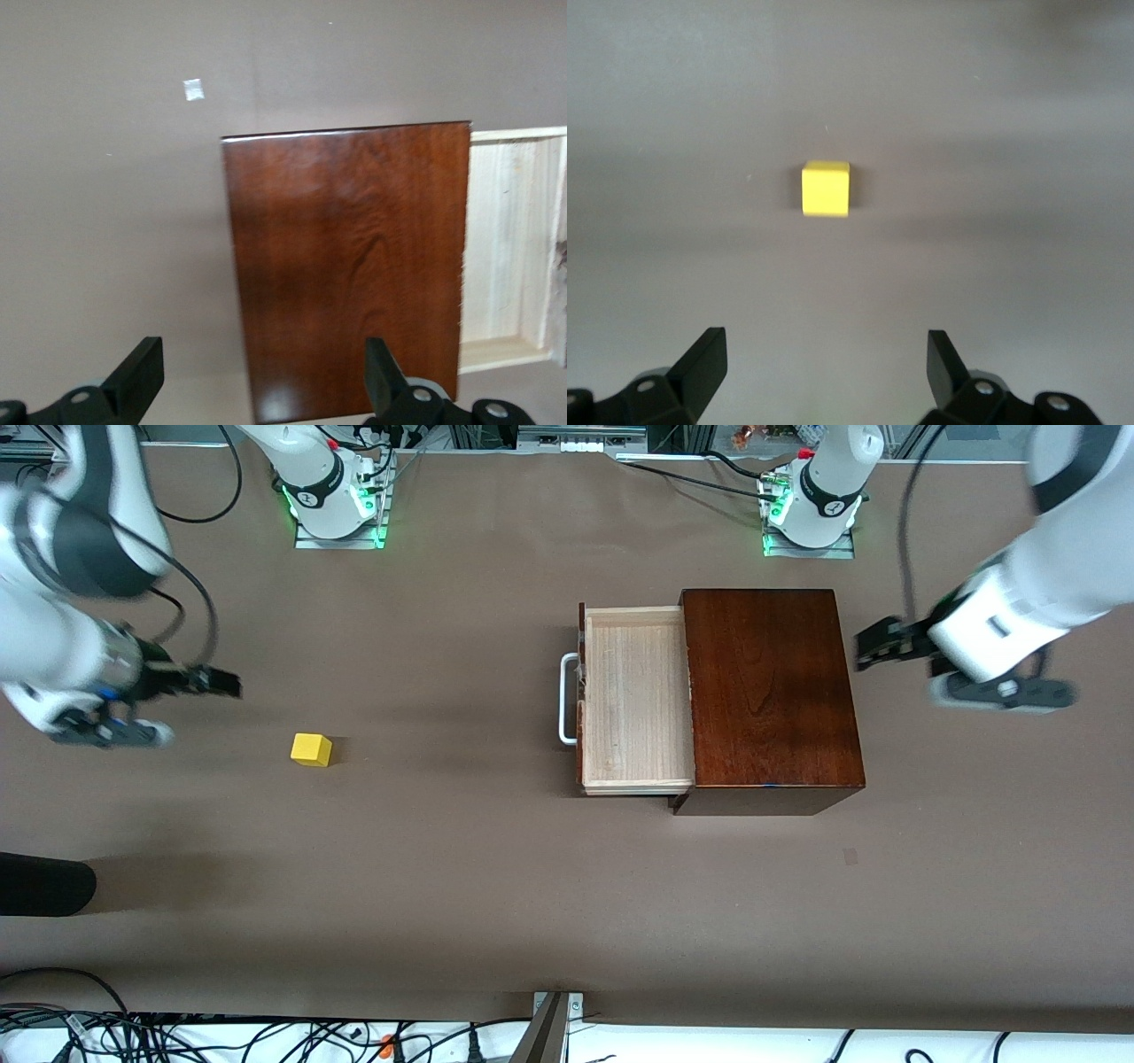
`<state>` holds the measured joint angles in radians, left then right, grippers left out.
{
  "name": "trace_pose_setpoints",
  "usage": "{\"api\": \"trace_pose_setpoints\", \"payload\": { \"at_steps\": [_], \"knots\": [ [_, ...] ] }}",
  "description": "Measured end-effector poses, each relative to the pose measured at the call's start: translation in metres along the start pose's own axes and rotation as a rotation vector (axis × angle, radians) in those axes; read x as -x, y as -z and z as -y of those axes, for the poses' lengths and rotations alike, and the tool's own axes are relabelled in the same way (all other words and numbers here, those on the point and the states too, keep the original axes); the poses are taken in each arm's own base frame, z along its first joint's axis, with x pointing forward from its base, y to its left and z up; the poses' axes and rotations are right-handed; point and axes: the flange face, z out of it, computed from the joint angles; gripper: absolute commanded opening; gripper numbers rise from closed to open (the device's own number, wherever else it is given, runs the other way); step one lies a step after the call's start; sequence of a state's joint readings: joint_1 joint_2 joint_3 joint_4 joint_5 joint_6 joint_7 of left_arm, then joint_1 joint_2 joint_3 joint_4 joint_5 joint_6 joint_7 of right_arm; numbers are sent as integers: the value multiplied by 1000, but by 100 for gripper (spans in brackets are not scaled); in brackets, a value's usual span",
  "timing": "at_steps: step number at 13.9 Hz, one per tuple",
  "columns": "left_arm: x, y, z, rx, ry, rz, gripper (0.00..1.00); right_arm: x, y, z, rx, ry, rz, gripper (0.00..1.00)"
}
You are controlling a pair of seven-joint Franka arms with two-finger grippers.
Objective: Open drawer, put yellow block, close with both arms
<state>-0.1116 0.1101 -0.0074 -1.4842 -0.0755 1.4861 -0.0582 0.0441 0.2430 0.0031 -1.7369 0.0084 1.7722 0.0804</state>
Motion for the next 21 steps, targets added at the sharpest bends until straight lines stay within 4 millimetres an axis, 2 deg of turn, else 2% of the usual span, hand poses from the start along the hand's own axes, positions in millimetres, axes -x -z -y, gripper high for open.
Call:
{"api": "trace_pose_setpoints", "payload": {
  "at_steps": [2,4,6,9,12,13,14,16,17,18,20,21],
  "knots": [
    [12,7,27,2,-10,-8,100,-18,-59,8,-2,7,-50,100],
    [15,9,33,3,-8,-11,100,-21,-111,10,-6,8,-104,100],
    [14,8,34,-18,-9,-14,100,-17,-148,9,-9,8,-149,100],
    [14,8,33,-39,-16,-15,100,-6,-188,15,-10,21,-179,100],
    [14,9,35,-58,-26,-18,100,-1,-214,18,-11,27,-209,100],
    [14,9,35,-60,-27,-20,100,-2,-221,18,-11,28,-212,97],
    [14,10,35,-61,-28,-22,100,-2,-226,19,-11,29,-212,78],
    [15,12,35,-61,-28,-26,100,-3,-233,19,-11,29,-212,22],
    [15,13,35,-61,-28,-28,100,-4,-238,19,-11,29,-207,5],
    [16,14,35,-61,-28,-29,100,-4,-240,19,-10,29,-204,0],
    [16,15,35,-61,-29,-31,100,-5,-238,20,-10,31,-204,0],
    [17,15,35,-61,-29,-32,100,-6,-230,25,-8,39,-190,0]
  ]
}}
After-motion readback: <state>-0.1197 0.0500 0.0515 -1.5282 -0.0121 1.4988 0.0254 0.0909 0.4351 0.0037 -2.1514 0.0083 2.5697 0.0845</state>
